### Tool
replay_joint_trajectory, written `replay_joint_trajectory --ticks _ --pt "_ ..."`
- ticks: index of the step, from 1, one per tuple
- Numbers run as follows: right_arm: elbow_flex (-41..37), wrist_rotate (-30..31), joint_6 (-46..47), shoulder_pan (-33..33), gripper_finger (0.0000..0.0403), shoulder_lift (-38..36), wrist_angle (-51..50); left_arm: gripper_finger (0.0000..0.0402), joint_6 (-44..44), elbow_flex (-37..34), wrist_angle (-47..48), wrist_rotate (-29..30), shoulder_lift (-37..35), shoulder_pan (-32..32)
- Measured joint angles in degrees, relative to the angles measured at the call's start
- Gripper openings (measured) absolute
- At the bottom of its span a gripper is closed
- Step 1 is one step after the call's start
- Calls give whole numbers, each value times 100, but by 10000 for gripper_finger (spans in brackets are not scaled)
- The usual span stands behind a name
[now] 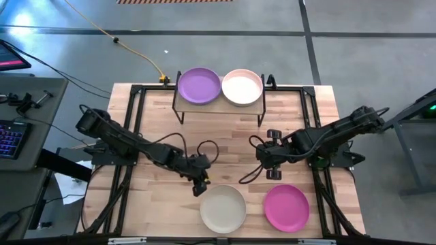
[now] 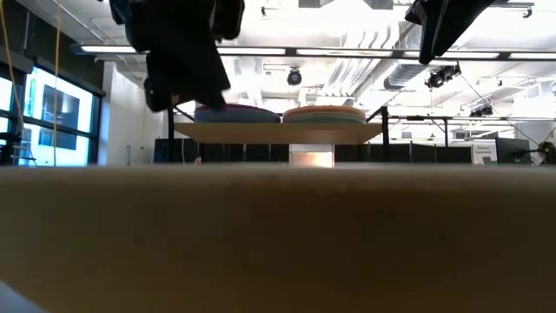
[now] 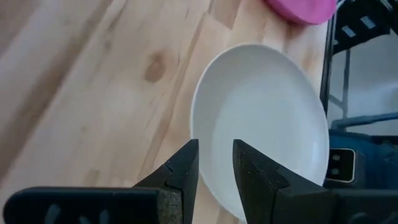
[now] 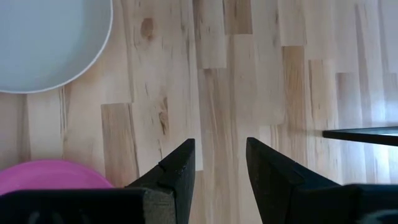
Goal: Place and stack plates onto a shelf
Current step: Stack the light gray plate into the purple plate on the shelf
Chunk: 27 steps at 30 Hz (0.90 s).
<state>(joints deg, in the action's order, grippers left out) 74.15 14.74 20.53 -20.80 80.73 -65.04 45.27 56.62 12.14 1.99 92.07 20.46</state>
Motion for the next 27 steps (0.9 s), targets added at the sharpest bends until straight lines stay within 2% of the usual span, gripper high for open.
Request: replay_joint_trajectory --ticks 7,27 --pt "0 -100 0 0 124 0 0 88 118 -2 -324 -470 470 71" --pt "0 -168 -2 0 124 -2 -4 88 326 37 -529 -574 1067 71"
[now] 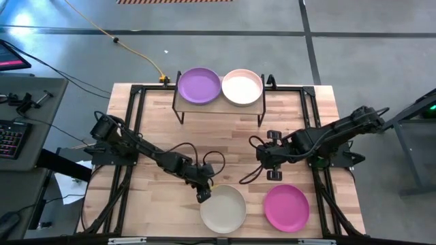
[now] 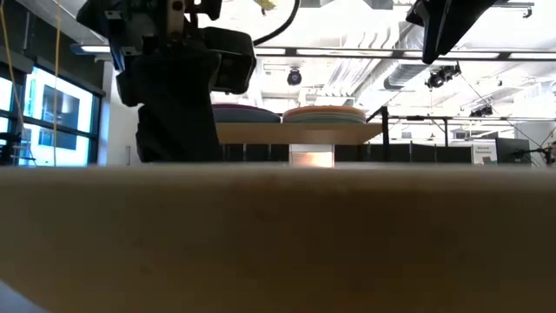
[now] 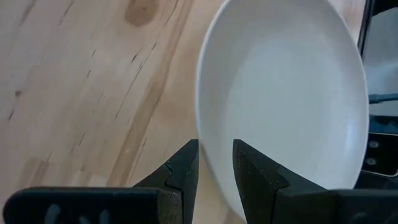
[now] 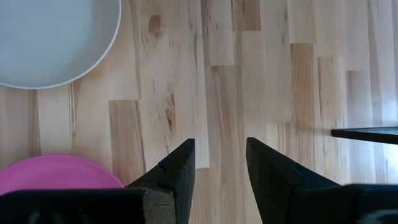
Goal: Place and stack plates onto a shelf
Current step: Stack the light gray plate into the purple plate on the shelf
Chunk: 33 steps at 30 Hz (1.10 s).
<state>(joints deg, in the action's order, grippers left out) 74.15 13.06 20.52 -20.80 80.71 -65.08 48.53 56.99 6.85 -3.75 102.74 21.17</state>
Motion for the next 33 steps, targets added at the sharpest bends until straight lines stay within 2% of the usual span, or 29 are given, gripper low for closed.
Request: replay_joint_trajectory --ticks 9,17,26,29,33 --pt "0 2 -1 0 124 0 -2 88 44 0 79 16 33 0" --pt "0 2 -1 0 124 0 -2 88 87 0 -2 -168 397 2" --pt "0 3 -1 0 124 2 0 86 39 2 -96 -86 337 2" --pt "0 4 -1 0 124 2 2 71 39 -2 -58 -87 343 2" --pt "0 4 -26 0 124 2 0 27 -22 0 -52 -85 343 2"
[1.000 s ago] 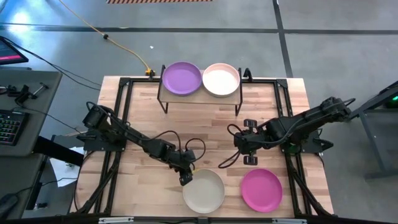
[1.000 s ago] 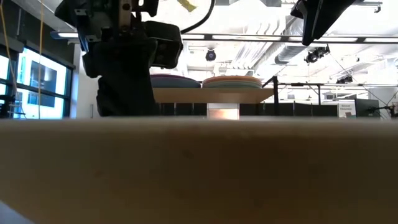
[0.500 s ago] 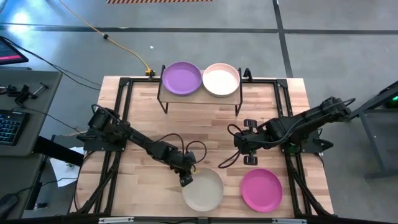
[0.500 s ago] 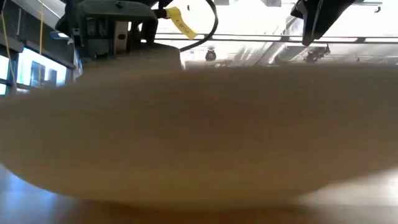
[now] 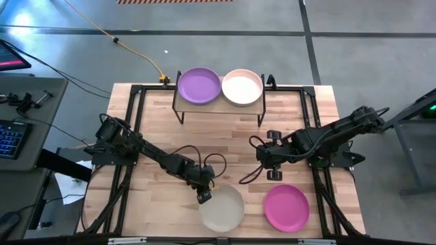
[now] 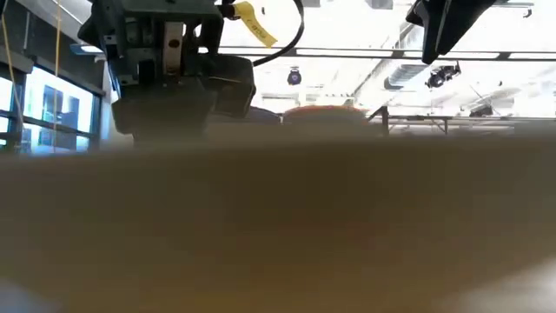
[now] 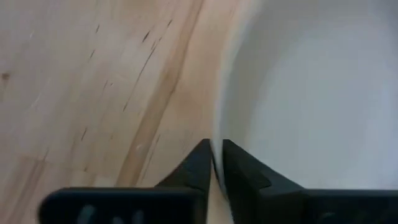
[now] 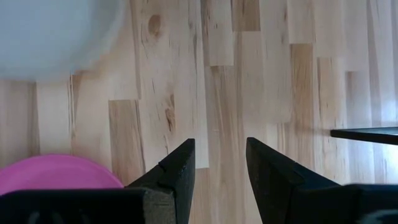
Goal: Place and stack plates onto a shelf
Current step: Stack the light gray plate into the purple plate on the shelf
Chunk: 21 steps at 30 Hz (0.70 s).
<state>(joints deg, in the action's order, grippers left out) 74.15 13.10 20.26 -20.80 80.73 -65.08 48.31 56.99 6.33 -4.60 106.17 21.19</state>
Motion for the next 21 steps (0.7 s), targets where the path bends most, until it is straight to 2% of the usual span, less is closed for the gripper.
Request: replay_joint_trajectory --ticks 3,11,17,21 --pt "0 2 -83 0 124 0 2 6 -84 0 -14 -25 -2 -1" --pt "0 288 -192 0 124 0 16 3 -302 -7 86 -369 -195 -192" --pt "0 1036 -627 27 124 0 201 2 -715 -4 686 -388 -951 -655" --pt "0 1133 -1039 217 124 0 333 1 -991 -4 1296 -363 -1613 -1122"
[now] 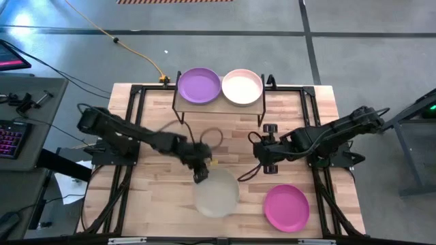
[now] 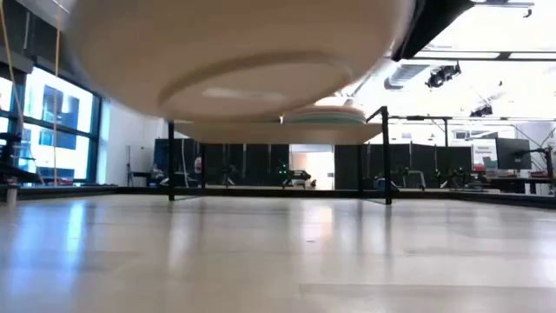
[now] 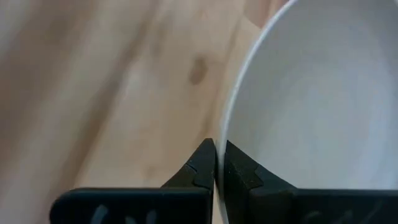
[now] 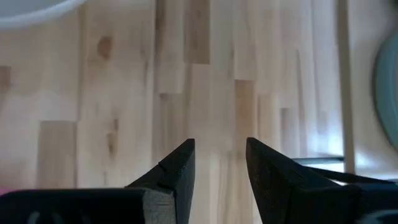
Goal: Place and stack plates onto a shelf
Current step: Stack the light gray plate into the purple plate on the shelf
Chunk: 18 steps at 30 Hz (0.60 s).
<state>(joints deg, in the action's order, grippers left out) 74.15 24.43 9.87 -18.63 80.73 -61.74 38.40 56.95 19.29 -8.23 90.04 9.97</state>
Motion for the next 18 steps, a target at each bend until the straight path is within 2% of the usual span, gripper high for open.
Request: replay_joint_trajectory --ticks 7,12,18 --pt "0 -136 -589 653 124 0 10 1 -746 2 467 43 -1095 -1076" --pt "0 -610 -966 1093 124 0 88 1 -1174 18 646 99 -1722 -1996" --pt "0 -1146 -1123 1548 124 0 404 0 -1410 588 1416 148 -2040 -2944"
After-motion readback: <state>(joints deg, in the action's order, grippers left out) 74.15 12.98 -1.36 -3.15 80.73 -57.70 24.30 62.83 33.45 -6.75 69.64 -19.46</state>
